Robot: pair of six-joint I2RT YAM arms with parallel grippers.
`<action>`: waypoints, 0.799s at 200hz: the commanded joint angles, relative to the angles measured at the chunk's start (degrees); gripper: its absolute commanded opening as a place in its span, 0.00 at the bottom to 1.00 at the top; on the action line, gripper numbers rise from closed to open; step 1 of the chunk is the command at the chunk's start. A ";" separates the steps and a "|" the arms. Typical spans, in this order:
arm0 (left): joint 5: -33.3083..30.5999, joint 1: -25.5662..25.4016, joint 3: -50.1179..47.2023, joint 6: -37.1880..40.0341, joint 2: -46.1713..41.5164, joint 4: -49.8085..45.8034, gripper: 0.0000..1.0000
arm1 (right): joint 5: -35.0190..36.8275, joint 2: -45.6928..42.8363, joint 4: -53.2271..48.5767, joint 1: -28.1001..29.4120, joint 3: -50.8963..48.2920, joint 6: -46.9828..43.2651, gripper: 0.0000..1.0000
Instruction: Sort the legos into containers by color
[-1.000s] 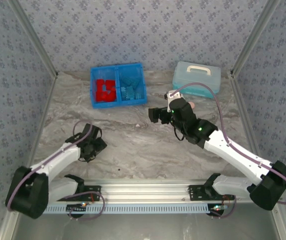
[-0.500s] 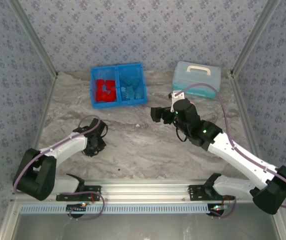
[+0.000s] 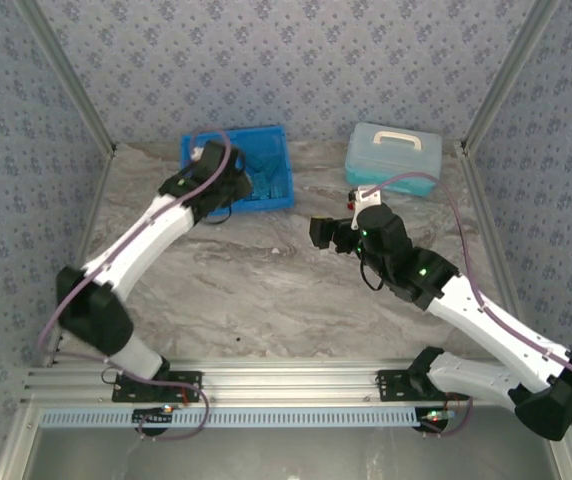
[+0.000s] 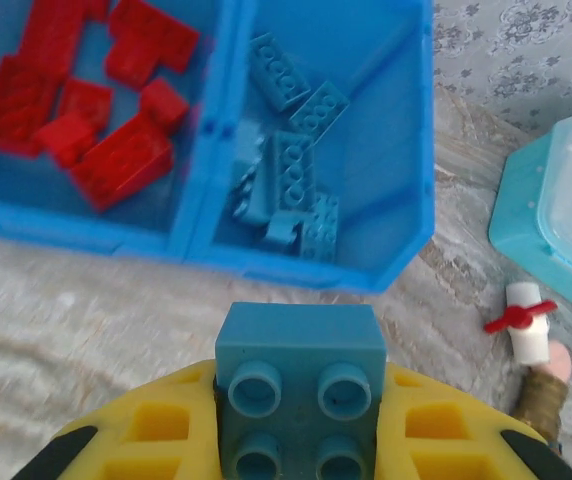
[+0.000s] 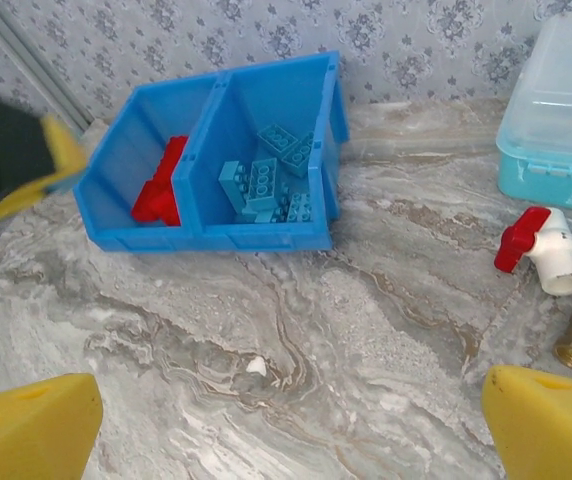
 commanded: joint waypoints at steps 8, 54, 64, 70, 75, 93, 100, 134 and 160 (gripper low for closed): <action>0.12 1.45 14.59 5.65 13.39 -3.89 0.21 | 1.16 -3.08 -2.43 0.44 -0.71 2.07 1.00; 2.03 3.26 45.02 8.14 35.91 -14.48 0.21 | 1.69 -6.24 -4.83 0.62 -2.29 4.13 1.00; 2.23 3.17 49.06 8.93 39.34 -15.42 0.23 | 1.18 -6.98 -4.62 0.72 -3.25 5.30 1.00; 2.25 3.25 51.13 8.83 41.22 -16.07 0.25 | 0.63 -7.23 -4.29 0.72 -3.73 5.69 1.00; 2.67 3.38 52.75 8.62 42.54 -16.59 0.26 | 0.33 -7.51 -4.16 0.87 -4.16 6.17 1.00; 3.38 3.65 55.94 7.86 45.95 -17.51 0.33 | 0.50 -8.01 -4.54 0.89 -4.76 7.00 1.00; 3.63 3.71 56.02 7.58 46.46 -17.07 0.39 | 0.63 -8.14 -4.65 0.89 -4.77 7.23 1.00; 4.87 3.59 56.81 8.20 46.12 -15.28 0.59 | 0.18 -8.25 -5.86 0.90 -4.42 6.96 1.00; 4.49 3.00 57.29 9.83 42.35 -15.56 0.67 | 2.24 -8.84 -8.03 0.88 -4.31 6.15 1.00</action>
